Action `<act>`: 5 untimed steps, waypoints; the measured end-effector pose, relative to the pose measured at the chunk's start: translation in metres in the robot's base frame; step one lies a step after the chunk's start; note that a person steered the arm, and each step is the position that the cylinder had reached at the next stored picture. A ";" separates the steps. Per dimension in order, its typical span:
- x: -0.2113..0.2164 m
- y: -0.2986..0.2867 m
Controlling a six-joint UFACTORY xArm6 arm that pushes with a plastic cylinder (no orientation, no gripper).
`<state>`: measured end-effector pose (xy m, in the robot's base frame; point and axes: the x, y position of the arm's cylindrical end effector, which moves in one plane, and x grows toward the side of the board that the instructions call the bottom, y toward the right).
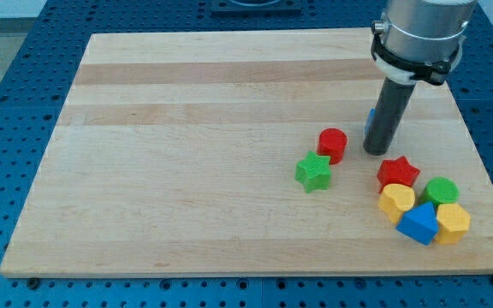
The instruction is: Point your arm at the blue cube
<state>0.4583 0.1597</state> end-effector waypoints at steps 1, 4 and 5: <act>0.000 0.000; 0.024 0.064; -0.028 0.082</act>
<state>0.4302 0.2420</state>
